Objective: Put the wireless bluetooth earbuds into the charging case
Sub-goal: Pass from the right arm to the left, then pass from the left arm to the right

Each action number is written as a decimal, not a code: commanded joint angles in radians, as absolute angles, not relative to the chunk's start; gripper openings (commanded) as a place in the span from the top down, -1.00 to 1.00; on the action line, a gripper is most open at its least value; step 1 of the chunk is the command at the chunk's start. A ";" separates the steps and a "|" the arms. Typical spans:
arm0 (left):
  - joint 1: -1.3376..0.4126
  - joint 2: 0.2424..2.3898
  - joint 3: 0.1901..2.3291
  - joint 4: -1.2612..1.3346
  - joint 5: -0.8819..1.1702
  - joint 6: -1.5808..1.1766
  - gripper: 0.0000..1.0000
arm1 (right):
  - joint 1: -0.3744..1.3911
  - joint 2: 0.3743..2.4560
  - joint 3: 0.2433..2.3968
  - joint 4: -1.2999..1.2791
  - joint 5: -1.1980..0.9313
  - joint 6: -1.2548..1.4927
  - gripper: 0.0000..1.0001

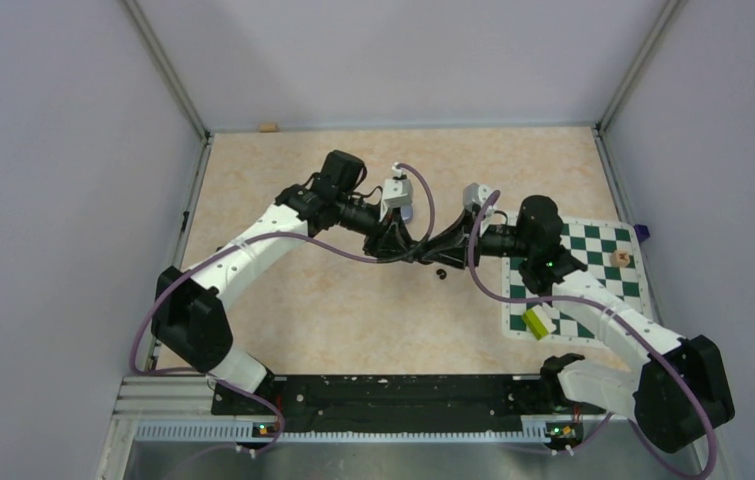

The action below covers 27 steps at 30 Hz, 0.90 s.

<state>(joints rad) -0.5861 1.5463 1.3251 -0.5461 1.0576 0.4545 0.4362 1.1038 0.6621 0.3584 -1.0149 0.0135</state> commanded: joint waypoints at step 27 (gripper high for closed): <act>-0.536 1.494 1.311 -0.358 1.202 0.255 -0.04 | 0.432 1.131 0.601 0.807 -0.903 0.410 0.92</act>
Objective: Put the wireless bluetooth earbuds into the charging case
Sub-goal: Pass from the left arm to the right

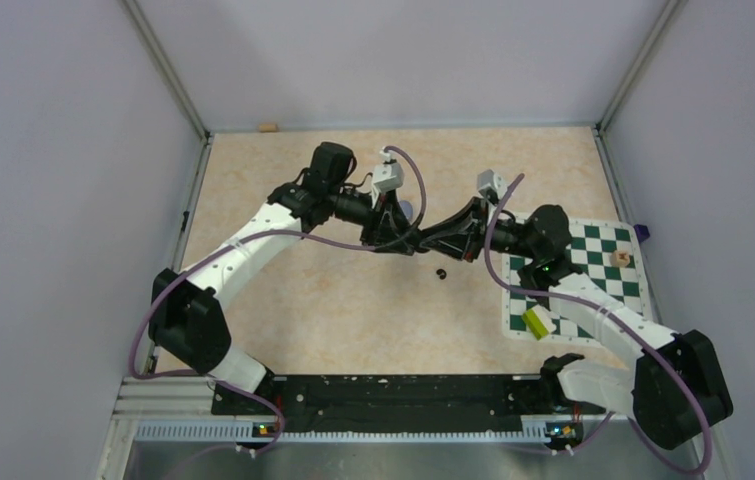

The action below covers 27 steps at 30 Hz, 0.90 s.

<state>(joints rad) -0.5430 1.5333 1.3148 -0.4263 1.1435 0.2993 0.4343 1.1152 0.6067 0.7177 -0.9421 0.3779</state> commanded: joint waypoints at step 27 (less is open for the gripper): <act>-0.534 1.493 1.297 -0.290 1.151 0.176 0.60 | 0.432 1.159 0.608 0.772 -0.852 0.384 0.93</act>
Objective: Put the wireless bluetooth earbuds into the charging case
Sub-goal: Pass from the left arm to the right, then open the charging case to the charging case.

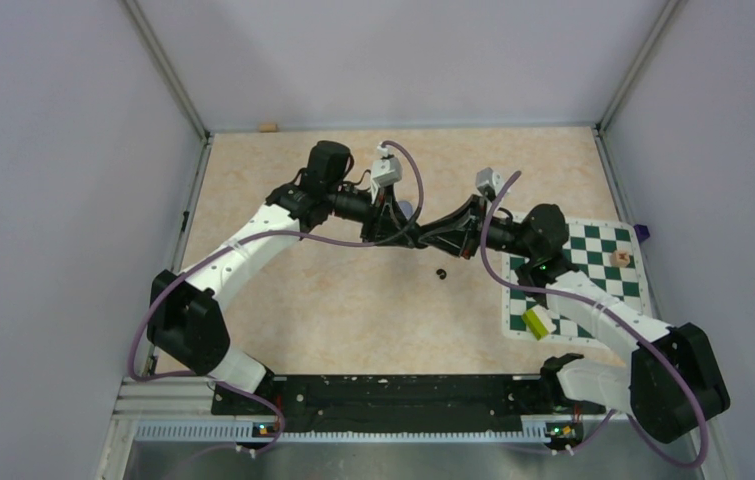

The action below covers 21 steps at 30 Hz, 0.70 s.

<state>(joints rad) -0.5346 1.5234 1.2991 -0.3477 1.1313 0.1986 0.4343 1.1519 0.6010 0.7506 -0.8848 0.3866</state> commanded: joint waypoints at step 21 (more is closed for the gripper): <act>-0.535 1.484 1.275 -0.326 1.125 0.247 1.00 | 0.369 1.055 0.627 0.682 -0.730 0.298 0.00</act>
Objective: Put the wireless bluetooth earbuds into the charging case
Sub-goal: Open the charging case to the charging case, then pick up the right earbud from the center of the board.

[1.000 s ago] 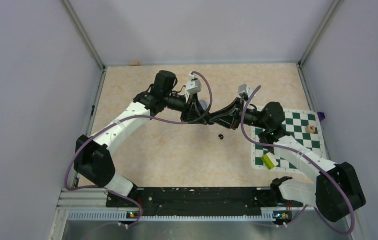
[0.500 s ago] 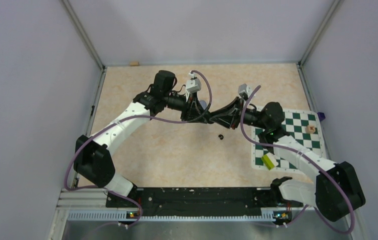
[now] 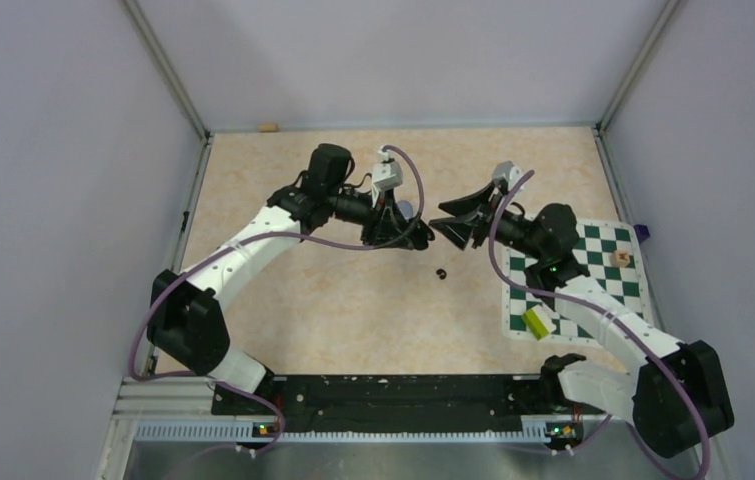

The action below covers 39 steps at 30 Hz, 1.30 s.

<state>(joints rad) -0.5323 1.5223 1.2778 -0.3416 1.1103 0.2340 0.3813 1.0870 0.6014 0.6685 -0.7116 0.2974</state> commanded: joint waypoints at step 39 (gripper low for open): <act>-0.387 1.328 1.152 -0.488 0.857 0.444 1.00 | 0.289 1.617 0.895 -0.209 -0.663 -0.203 0.67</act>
<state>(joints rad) -0.3916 1.3869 1.1553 -0.5316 0.8803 0.4187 0.2977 1.5494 0.8192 -0.1318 -0.7147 -0.2356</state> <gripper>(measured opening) 0.352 0.172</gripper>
